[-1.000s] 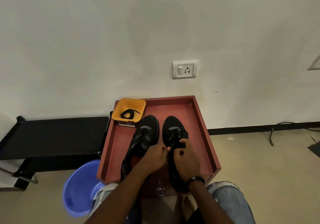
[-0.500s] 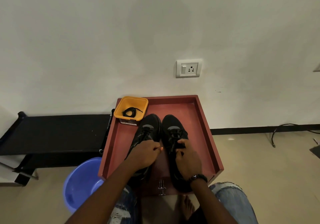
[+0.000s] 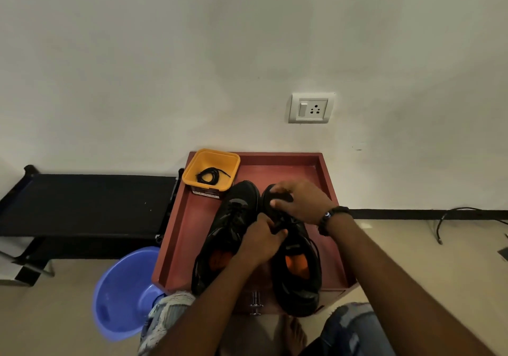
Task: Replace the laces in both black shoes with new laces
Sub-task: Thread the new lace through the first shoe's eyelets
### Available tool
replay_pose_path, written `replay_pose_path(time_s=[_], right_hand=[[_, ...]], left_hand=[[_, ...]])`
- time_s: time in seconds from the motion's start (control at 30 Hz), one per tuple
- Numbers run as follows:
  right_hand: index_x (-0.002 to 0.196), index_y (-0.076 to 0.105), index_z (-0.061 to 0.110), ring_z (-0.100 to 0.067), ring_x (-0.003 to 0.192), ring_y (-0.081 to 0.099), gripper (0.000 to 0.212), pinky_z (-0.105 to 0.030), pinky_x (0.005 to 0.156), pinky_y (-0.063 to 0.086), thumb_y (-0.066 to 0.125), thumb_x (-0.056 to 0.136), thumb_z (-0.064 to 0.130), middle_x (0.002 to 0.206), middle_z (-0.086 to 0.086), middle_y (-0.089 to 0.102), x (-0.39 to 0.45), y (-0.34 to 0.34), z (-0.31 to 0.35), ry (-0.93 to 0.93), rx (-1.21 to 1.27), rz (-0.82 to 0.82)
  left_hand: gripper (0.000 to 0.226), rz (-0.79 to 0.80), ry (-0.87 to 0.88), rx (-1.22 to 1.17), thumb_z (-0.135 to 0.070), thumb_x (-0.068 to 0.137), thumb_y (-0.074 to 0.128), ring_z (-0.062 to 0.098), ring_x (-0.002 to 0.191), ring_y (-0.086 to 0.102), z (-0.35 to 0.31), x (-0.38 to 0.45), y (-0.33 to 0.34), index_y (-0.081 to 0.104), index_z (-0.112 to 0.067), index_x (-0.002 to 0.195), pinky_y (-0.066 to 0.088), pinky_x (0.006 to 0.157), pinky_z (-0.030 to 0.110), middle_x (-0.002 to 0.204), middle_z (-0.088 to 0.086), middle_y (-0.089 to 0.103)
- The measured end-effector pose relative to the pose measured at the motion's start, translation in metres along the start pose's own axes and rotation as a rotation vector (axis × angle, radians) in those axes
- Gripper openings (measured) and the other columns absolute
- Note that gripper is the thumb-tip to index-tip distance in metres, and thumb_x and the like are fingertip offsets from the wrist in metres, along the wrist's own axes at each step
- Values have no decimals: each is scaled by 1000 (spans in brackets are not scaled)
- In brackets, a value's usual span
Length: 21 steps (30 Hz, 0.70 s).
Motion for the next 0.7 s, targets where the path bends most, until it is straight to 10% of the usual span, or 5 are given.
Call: replay_pose_path(time_s=[0.2, 0.5, 0.7], right_hand=[[119, 63, 33, -20, 106, 55, 35, -36, 87, 50, 59, 90, 53, 118, 3, 56, 12, 34, 2, -88, -620, 253], [101, 64, 17, -22, 90, 63, 19, -38, 83, 56, 57, 94, 33, 98, -3, 68, 33, 9, -23, 49, -406, 301], [102, 63, 27, -7, 83, 55, 18, -26, 74, 43, 65, 91, 42, 89, 13, 59, 20, 33, -22, 40, -134, 432]], left_hand=[[24, 3, 13, -82, -37, 99, 55, 9, 67, 54, 14, 3, 9, 57, -16, 112, 39, 55, 22, 82, -1, 60], [13, -24, 40, -117, -28, 100, 57, 7, 55, 45, 13, 7, 6, 54, -19, 109, 37, 51, 21, 68, -5, 52], [34, 10, 11, -157, -25, 97, 59, 14, 83, 61, 11, 13, 4, 46, -24, 128, 50, 74, 31, 93, 0, 62]])
Point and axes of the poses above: each hand's wrist, its own x-axis towards the middle knuckle, its own y-axis out of the palm, z = x × y, the point moved 9 cm from there along x, towards the middle knuckle
